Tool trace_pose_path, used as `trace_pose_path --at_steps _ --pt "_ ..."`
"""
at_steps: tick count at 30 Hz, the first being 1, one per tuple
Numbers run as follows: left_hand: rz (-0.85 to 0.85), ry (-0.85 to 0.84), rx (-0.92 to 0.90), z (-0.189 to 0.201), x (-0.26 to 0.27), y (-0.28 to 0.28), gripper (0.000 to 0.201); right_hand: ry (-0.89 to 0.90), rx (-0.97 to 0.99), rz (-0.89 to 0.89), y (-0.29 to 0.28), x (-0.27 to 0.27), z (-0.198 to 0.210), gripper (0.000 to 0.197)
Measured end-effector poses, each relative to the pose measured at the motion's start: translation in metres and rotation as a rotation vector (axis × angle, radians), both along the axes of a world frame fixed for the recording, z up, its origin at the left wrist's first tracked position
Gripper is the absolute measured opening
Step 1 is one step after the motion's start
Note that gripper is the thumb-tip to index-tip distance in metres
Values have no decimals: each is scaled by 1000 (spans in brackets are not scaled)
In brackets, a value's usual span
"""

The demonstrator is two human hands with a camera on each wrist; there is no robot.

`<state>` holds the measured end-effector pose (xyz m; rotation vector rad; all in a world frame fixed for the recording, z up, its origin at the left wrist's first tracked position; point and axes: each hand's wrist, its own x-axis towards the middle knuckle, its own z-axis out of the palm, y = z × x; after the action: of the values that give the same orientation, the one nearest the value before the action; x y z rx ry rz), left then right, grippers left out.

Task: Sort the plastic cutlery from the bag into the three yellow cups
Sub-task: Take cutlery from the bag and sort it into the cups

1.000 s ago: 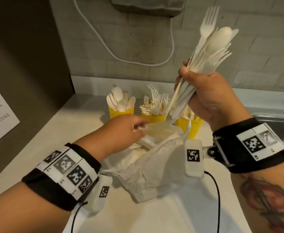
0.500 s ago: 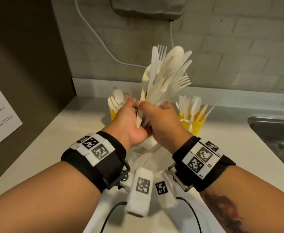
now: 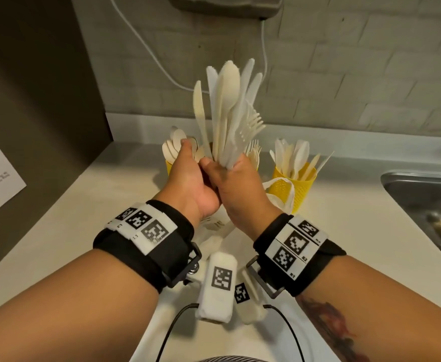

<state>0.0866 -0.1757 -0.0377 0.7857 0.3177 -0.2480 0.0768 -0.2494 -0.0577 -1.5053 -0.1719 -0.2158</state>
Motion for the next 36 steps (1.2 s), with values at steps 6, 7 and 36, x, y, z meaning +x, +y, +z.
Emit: trace_pose_path --at_steps 6,7,36 --pt "-140 -482 416 4 -7 10 55 36 150 194 -12 -3 6 17" --pt "-167 -526 477 4 -8 13 45 89 141 272 -16 -5 7 21" --pt "-140 -469 447 -31 -11 15 28 281 59 -5 -44 5 13 18"
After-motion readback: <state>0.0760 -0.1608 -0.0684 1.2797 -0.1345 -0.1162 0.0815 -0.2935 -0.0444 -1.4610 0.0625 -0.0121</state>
